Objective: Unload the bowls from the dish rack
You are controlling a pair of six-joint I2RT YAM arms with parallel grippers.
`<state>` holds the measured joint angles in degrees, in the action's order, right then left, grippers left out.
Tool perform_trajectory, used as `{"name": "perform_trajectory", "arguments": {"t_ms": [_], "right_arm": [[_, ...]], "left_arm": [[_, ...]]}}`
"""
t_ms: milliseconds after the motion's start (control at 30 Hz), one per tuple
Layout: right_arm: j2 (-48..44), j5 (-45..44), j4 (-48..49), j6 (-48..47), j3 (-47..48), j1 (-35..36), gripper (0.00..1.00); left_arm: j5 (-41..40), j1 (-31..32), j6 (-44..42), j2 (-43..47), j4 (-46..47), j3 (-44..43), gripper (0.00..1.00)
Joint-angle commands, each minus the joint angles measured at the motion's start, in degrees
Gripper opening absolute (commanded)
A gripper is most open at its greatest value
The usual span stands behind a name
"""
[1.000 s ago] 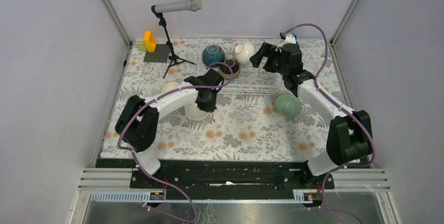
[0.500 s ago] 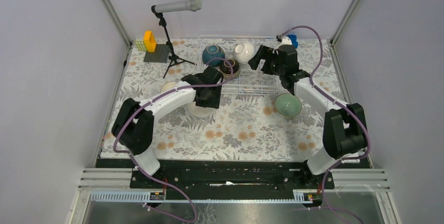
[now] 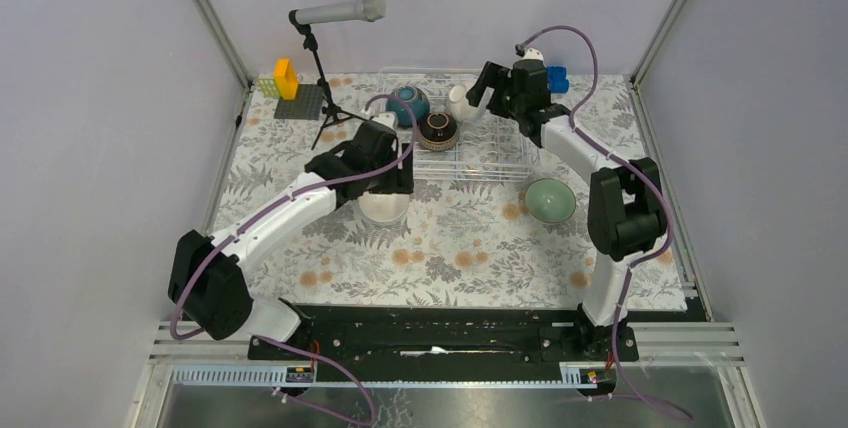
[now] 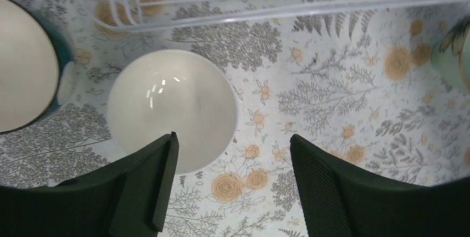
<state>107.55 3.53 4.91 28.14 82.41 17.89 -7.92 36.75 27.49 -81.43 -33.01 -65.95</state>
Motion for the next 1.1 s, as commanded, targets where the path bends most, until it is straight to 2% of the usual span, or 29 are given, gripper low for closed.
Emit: {"name": "perform_trajectory", "arguments": {"t_ms": [0, 100, 133, 433, 600, 767, 933, 1067], "right_arm": [[3.48, -3.21, -1.61, 0.52, 6.33, 0.39, 1.0], [6.5, -5.86, -0.88, 1.22, 8.81, 0.34, 1.0], [7.46, -6.62, -1.18, 1.24, 9.85, 0.39, 1.0], [13.71, -7.32, -2.79, 1.13, 16.39, 0.37, 1.0], [17.65, -6.39, -3.24, 2.02, 19.19, 0.39, 1.0], [20.02, -5.9, -3.64, 2.59, 20.94, 0.35, 1.0], [19.25, -3.68, -1.51, 3.03, 19.69, 0.4, 0.82], [18.98, -2.18, -0.81, 3.78, 19.44, 0.39, 0.8]], "left_arm": [[-1.34, -5.07, 2.89, 4.25, 6.17, 0.08, 0.83], [0.01, -8.57, 5.51, 7.97, 11.36, 3.39, 0.97], [0.2, -9.2, 5.95, 9.29, 13.38, 4.73, 0.99], [-0.31, -13.28, 7.76, 13.6, 16.45, 6.88, 0.99], [1.2, -13.81, 9.31, 17.42, 20.42, 10.11, 0.99], [2.8, -13.81, 8.73, 17.36, 19.65, 9.48, 0.99], [4.01, -13.81, 9.32, 18.62, 21.44, 10.92, 0.99], [4.89, -13.81, 9.36, 18.27, 21.3, 10.7, 0.99]]}}
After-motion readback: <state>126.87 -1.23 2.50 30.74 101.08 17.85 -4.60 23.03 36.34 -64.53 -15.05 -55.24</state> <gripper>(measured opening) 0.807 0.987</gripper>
